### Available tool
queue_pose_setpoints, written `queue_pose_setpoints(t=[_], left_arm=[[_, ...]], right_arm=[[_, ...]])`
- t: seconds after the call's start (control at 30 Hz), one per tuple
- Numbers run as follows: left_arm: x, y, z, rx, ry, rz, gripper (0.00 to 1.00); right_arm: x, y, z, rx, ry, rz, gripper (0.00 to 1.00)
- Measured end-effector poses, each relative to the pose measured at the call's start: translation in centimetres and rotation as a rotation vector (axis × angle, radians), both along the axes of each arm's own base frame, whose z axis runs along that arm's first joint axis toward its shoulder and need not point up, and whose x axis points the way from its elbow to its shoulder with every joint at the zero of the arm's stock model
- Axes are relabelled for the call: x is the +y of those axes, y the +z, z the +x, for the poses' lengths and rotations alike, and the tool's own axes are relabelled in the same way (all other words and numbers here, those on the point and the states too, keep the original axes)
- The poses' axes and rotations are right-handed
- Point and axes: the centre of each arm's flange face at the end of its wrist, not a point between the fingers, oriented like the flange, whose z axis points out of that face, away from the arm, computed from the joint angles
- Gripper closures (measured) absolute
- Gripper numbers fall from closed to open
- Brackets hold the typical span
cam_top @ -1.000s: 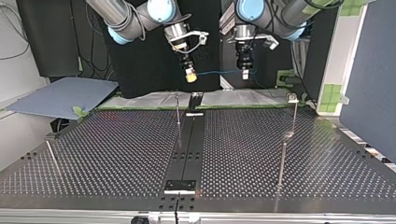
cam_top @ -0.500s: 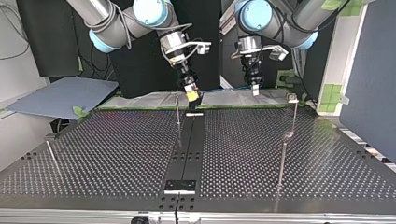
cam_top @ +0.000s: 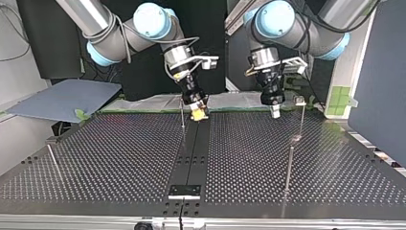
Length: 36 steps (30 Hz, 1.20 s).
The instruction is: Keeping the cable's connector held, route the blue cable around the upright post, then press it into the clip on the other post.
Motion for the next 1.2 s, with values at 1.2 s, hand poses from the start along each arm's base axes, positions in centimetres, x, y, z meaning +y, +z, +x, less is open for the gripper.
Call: queue_pose_setpoints(t=[1.2], left_arm=[[6.4,19.5,3.0,-0.135,0.058,0.001,1.00]], right_arm=[[-6.3,11.0,3.1,-0.151,0.103,-0.091,1.00]])
